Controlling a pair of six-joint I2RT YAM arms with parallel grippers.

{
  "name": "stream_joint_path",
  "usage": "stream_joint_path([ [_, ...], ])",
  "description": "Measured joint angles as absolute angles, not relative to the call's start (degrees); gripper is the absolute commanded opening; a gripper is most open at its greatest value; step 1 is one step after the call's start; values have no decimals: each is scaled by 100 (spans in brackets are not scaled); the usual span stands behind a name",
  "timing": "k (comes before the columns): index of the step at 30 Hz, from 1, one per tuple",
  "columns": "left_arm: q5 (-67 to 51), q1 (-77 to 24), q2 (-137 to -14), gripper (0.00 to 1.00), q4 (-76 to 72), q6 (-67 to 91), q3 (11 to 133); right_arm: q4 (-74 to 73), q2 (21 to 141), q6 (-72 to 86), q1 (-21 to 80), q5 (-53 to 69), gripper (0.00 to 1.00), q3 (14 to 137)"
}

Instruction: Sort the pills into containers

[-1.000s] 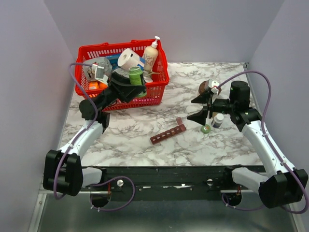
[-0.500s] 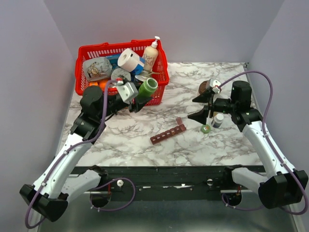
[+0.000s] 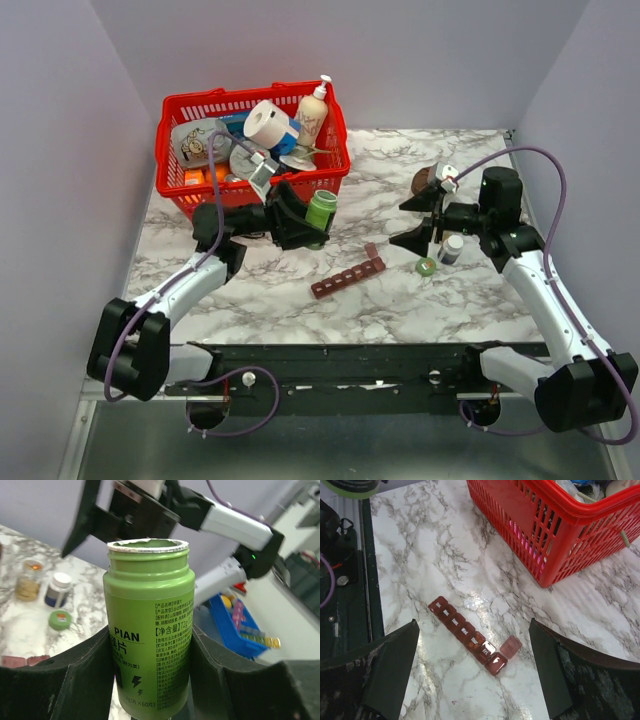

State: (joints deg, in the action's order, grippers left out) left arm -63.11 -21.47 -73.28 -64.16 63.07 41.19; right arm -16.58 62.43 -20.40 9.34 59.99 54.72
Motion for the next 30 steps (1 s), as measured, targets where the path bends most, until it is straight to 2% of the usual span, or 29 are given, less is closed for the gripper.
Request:
stream_joint_path([
  [3,-6622,-2097,-6928,0,-6088,5452,4034,-1656,6211,-2047,926,5955,100,5461],
  [6,-6200,-2279,-5937,0,-3116,2668,4488,-1656,6134,-2115,926,5789,100,5428],
  [8,-5994,-2508,-5741,0,-1796,1288,4936,-1658,6108,-2213,923,5636,100,5426],
  [14,-5041,-3162,-6066,0,416,-1050,4978,-1664,6106,-2456,880,5037,100,5426],
  [21,-4145,-3514,-6871,0,1409,-2290,4753,-1664,6145,-2493,506,4427,100,5422],
  [30,-3509,-3968,-8311,0,1879,-3070,5688,-1662,6211,-2244,200,3603,100,5419],
])
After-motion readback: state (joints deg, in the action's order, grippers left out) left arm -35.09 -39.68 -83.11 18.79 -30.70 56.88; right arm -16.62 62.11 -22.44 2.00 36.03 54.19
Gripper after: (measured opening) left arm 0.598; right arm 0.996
